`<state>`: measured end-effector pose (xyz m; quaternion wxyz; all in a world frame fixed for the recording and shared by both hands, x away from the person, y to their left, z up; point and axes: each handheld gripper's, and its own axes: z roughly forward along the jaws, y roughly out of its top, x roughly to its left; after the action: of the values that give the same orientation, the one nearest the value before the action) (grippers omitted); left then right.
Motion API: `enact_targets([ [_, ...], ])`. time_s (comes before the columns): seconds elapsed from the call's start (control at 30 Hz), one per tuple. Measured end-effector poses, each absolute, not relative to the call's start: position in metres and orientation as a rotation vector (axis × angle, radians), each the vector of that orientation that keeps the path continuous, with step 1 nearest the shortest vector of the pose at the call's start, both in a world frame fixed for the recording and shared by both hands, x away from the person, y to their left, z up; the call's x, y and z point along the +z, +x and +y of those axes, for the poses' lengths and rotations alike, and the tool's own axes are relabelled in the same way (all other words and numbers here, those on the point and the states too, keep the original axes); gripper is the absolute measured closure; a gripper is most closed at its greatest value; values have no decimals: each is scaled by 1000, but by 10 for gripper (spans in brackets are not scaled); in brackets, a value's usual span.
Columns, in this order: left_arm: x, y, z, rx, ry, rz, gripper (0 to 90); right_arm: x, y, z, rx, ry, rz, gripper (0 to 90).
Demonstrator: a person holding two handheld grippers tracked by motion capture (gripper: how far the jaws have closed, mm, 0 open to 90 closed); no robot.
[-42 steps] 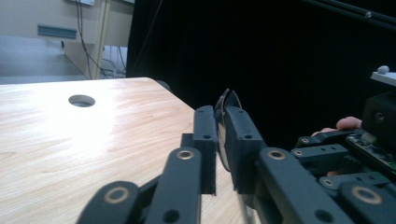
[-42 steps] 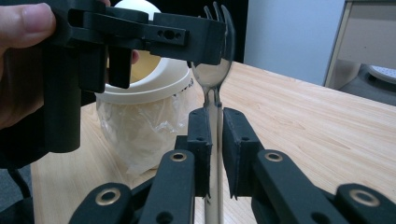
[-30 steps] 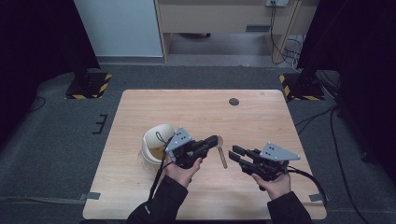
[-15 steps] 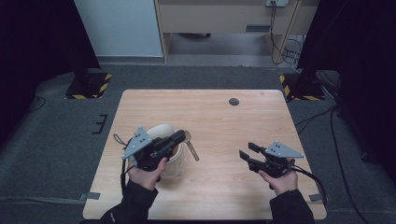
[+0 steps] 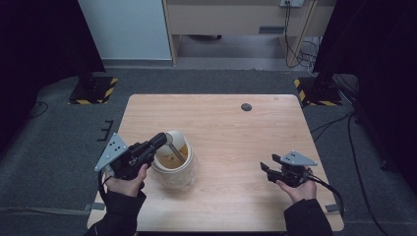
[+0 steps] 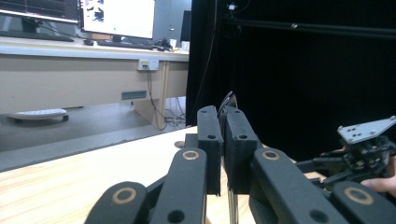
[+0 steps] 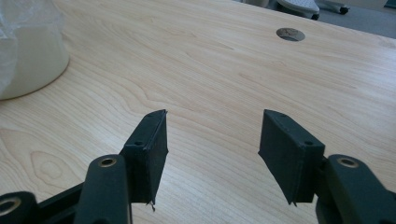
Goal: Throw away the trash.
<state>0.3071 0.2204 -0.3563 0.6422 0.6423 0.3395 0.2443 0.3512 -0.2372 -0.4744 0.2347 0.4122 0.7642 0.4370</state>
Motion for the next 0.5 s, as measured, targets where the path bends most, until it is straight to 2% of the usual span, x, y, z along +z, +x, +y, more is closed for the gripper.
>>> enact_targets([
  [0.5, -373, 312, 216, 607, 1554, 757, 853, -477, 353, -237, 1177, 1114, 2122, 414],
])
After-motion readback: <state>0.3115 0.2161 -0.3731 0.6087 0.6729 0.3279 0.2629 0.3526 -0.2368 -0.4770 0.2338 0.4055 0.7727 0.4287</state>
